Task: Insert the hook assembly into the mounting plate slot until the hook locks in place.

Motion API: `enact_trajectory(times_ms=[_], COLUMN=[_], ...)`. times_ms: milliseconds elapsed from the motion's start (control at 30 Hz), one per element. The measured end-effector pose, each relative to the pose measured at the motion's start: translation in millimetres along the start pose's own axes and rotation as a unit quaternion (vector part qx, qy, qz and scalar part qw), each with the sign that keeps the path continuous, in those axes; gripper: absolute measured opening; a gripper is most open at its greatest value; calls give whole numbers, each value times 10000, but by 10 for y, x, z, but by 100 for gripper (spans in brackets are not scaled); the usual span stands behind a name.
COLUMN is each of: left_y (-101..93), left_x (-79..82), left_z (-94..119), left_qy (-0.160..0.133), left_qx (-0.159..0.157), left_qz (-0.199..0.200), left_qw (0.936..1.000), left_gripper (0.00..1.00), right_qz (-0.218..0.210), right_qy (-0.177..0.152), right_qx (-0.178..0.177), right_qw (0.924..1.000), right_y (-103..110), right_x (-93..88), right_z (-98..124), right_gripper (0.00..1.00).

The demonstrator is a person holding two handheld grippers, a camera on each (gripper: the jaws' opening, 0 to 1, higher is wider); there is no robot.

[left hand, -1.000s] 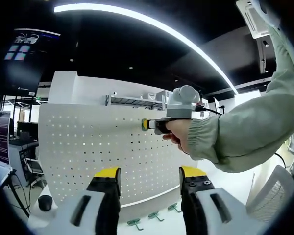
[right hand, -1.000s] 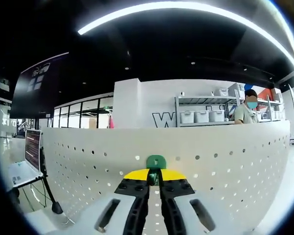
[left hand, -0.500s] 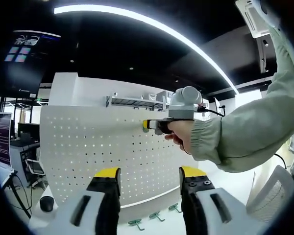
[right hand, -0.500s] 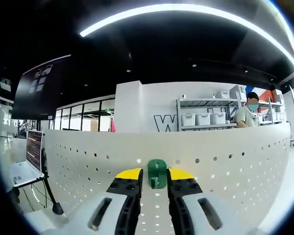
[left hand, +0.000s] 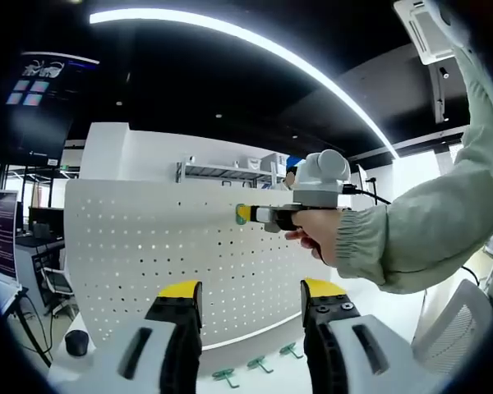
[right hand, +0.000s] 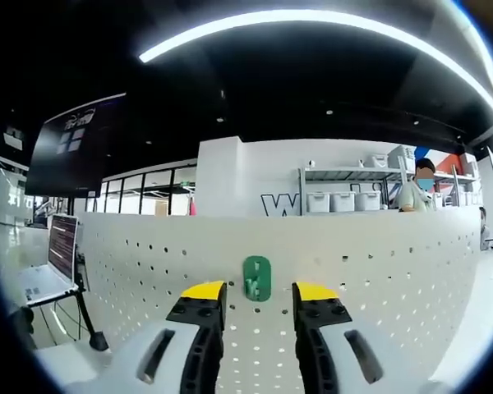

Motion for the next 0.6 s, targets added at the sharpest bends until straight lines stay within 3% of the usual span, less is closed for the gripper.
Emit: enact_trajectory(times_ms=[133,400,600], left_y=[-22,-69,-106], left_x=[1,-3,8], left_z=[3,0,-2], left_qy=[-3,-1,-8], left_qx=[-9,-50,-78], left_qz=[11,-6,-26], left_qw=[10000,10000,10000], left_gripper=[50,50,50], right_qz=[-104,-84,-16], right_qy=[233,302,398], right_qx=[25,91,412], right_qw=[9997,9995,9984], right_y=[-58,-158,-194], right_x=[-77,-143,-179], right_z=[126,387,596], right_gripper=[42,44,46])
Point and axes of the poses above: the point that each gripper's makers call its tool centre point, and the gripper's own axes: z roughly backward along the fingers, y roughly to its left, x roughly out of its top, the point moved 9 cm from there along z, roughly backward along the fingers, and after that the axes turned 10 degrees about z, right-handed, at the moved point
